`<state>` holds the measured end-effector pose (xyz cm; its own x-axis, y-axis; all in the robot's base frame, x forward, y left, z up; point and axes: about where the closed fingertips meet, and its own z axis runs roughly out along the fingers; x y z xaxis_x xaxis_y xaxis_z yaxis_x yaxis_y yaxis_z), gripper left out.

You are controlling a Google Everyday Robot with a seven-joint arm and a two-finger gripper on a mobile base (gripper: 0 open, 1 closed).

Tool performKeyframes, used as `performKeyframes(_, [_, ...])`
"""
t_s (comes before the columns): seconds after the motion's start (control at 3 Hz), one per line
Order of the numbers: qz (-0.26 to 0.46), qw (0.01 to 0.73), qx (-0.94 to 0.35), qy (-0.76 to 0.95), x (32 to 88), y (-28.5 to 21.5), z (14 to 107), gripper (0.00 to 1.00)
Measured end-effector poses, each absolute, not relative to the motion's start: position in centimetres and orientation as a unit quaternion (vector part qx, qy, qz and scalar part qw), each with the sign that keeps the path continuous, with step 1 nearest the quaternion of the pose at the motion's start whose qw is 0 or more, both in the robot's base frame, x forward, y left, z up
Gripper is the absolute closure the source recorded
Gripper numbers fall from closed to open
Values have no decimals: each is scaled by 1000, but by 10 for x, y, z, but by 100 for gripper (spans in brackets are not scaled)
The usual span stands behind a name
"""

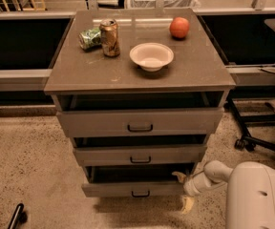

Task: Open bottom drawer

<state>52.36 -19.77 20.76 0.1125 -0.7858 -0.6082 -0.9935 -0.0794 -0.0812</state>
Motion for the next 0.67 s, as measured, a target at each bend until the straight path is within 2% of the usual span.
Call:
performKeyframes(0.33, [195,224,-696,654,528,-209,193,0])
performKeyframes(0.67, [178,205,-687,674,528,-223,176,19])
